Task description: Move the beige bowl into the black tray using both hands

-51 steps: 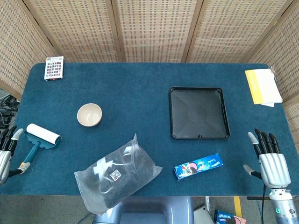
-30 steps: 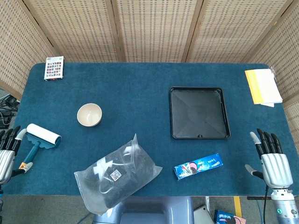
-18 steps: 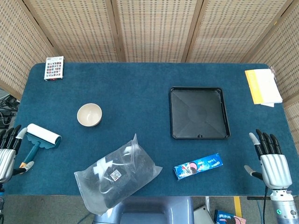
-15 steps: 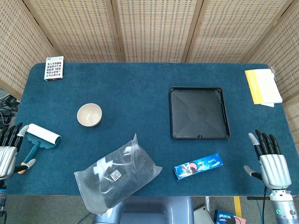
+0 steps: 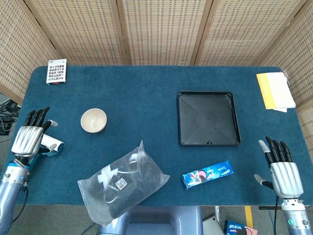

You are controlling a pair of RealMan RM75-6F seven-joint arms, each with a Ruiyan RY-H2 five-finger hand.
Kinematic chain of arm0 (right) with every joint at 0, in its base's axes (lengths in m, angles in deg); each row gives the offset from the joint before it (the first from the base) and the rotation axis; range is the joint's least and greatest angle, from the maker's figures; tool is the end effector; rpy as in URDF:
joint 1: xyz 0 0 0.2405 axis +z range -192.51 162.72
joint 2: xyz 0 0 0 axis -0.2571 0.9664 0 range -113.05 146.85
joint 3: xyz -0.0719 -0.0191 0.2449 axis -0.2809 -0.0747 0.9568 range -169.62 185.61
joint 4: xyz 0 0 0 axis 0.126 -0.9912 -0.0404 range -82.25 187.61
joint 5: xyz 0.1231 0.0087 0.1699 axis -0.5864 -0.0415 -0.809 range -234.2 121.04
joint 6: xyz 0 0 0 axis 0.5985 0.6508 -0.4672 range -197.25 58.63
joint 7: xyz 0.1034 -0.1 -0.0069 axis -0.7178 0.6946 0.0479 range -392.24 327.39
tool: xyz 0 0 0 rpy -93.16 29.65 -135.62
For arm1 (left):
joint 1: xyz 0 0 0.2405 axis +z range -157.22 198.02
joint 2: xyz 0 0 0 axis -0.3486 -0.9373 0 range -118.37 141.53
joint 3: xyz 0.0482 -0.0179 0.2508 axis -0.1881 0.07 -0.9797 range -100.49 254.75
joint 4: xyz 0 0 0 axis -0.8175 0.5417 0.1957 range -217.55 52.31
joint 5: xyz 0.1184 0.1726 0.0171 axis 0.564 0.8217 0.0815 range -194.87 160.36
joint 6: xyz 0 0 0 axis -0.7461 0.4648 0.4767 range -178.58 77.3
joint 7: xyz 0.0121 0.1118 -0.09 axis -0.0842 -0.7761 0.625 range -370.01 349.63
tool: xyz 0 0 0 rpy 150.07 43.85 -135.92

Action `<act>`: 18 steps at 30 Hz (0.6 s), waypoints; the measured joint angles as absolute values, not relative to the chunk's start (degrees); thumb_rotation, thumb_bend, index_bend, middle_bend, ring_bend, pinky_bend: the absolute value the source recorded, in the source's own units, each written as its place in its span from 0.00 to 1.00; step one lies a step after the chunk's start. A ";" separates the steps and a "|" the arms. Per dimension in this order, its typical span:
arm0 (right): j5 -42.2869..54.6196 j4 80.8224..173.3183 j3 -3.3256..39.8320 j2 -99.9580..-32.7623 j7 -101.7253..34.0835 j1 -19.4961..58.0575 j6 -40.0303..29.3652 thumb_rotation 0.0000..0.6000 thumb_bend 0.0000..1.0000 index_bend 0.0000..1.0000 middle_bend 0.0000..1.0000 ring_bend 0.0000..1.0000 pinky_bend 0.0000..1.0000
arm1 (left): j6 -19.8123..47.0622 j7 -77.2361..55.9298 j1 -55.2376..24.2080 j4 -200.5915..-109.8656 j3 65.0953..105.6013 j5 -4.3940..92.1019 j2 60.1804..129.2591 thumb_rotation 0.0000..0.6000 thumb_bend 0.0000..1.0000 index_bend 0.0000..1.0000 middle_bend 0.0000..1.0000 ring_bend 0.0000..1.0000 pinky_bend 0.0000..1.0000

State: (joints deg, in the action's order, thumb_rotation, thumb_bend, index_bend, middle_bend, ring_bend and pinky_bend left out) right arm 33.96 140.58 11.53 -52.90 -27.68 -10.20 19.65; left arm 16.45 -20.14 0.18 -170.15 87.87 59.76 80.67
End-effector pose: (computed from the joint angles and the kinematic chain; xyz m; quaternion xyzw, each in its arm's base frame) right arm -0.3025 -0.1822 0.1404 0.6100 -0.3304 0.4076 0.5938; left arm -0.2786 0.2906 0.1263 -0.6588 -0.3497 -0.3496 0.5669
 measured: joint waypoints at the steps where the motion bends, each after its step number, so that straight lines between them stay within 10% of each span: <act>1: 33.90 140.50 11.54 -52.92 -27.71 -10.18 19.57 1.00 0.14 0.06 0.00 0.00 0.00 | 15.32 -20.29 -0.67 -169.36 88.13 59.21 81.23 1.00 0.20 0.39 0.00 0.00 0.00; 18: 32.13 137.82 12.10 -53.81 -29.45 -9.68 18.09 1.00 0.14 0.06 0.00 0.00 0.00 | 2.79 -26.91 -12.72 -153.25 88.77 53.16 94.83 1.00 0.30 0.48 0.00 0.00 0.00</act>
